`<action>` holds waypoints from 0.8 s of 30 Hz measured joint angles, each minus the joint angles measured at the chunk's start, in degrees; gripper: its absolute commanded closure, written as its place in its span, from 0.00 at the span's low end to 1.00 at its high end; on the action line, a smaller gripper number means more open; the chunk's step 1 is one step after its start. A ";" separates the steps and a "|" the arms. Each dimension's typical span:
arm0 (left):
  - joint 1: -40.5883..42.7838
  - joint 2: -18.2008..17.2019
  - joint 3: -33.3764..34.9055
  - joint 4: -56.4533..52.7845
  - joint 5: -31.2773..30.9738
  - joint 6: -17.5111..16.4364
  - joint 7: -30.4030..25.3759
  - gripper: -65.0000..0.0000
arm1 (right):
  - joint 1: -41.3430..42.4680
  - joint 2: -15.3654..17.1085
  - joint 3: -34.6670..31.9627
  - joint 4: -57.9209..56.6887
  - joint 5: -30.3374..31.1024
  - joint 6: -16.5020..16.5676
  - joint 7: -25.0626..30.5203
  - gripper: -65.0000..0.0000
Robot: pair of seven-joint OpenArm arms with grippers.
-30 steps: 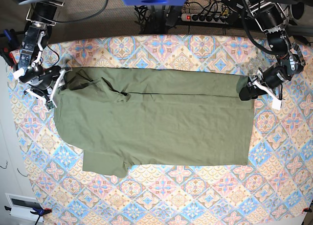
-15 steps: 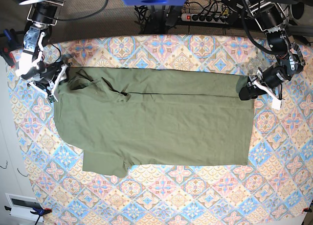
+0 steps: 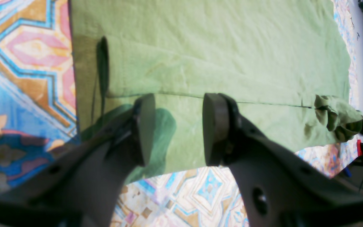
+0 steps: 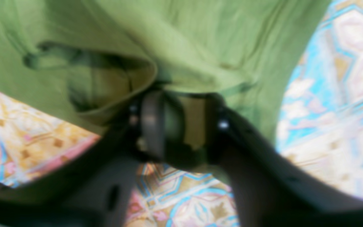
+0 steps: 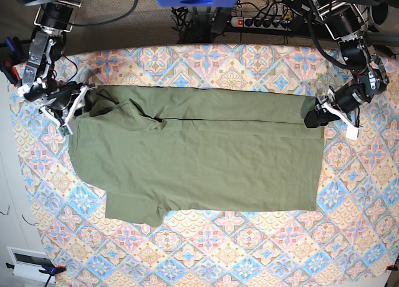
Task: Layout the t-shirt on the table in an organized manner, then fold the t-shirt properly
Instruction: 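Pull the shoulder back outward with the right gripper, smoothing the shirt, then grasp the shoulder edges with both grippers, left gripper moving inward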
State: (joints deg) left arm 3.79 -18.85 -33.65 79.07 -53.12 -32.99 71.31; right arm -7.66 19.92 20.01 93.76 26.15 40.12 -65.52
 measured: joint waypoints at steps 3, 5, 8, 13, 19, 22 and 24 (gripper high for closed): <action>0.00 -0.02 0.00 0.00 0.02 -0.02 0.02 0.62 | 0.48 0.46 2.89 4.55 0.09 -0.15 0.61 0.93; 0.00 0.00 0.00 0.00 0.00 0.00 0.02 0.62 | 0.68 0.57 3.04 5.95 -0.17 -0.28 0.50 0.94; -0.09 0.13 0.07 0.00 0.00 0.00 0.02 0.61 | 1.99 -0.24 2.60 6.43 -0.15 0.00 -0.50 0.94; -0.13 0.17 0.07 0.00 0.00 -0.02 0.02 0.61 | 6.93 0.37 -2.40 4.07 -0.07 -0.24 0.70 0.94; -0.11 0.28 0.07 0.00 0.00 -0.02 0.00 0.61 | 11.19 0.28 -9.94 -3.69 0.15 -0.04 0.92 0.94; -0.13 0.26 0.04 0.00 0.00 -0.02 -0.02 0.61 | 11.13 0.20 -12.33 -8.02 -0.02 -0.11 0.63 0.94; -0.11 0.26 0.04 0.00 0.00 -0.02 -0.02 0.61 | 9.79 0.07 -13.55 -8.70 -0.35 -0.24 -0.02 0.94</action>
State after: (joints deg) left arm 3.68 -18.59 -33.61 79.07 -53.12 -33.01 71.29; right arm 2.13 19.99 6.46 85.06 25.80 39.88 -65.54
